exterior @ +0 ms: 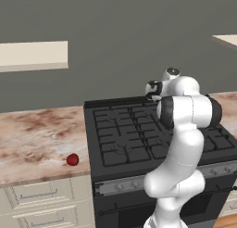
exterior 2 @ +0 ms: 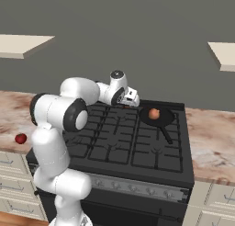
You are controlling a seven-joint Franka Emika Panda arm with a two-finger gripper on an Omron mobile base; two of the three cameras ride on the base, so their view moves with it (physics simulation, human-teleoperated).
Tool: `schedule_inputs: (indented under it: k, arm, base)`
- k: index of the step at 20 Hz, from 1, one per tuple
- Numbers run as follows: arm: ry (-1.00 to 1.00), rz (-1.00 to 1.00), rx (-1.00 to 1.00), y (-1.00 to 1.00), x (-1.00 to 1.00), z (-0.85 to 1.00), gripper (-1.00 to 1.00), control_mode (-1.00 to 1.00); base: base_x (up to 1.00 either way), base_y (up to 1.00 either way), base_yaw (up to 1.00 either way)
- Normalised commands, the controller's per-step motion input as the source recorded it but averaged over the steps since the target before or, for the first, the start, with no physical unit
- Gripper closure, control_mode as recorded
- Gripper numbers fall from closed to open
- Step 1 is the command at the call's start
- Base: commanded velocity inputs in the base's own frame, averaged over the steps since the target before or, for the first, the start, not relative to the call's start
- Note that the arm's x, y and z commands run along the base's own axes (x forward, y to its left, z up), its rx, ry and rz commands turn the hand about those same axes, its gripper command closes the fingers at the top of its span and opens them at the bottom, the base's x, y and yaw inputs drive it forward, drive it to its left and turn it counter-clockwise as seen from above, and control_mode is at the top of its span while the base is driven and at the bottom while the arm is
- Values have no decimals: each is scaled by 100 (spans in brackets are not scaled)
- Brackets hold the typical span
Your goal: Place the pan on the rear right burner on the stove. Then place the tomato and the onion in the pan and turn on the rear right burner.
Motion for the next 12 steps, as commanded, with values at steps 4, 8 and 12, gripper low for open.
schedule_inputs:
  k: [4, 8, 12]
  arm:
    - [6, 0, 0, 62, -21, 26, -100, -100]
    - [15, 1, 0, 46, -29, 37, -100, -100]
    - [14, 7, 0, 54, -29, 34, -100, -100]
  base:
    - [0, 0, 0]
    - [0, 0, 0]
    - [0, 0, 0]
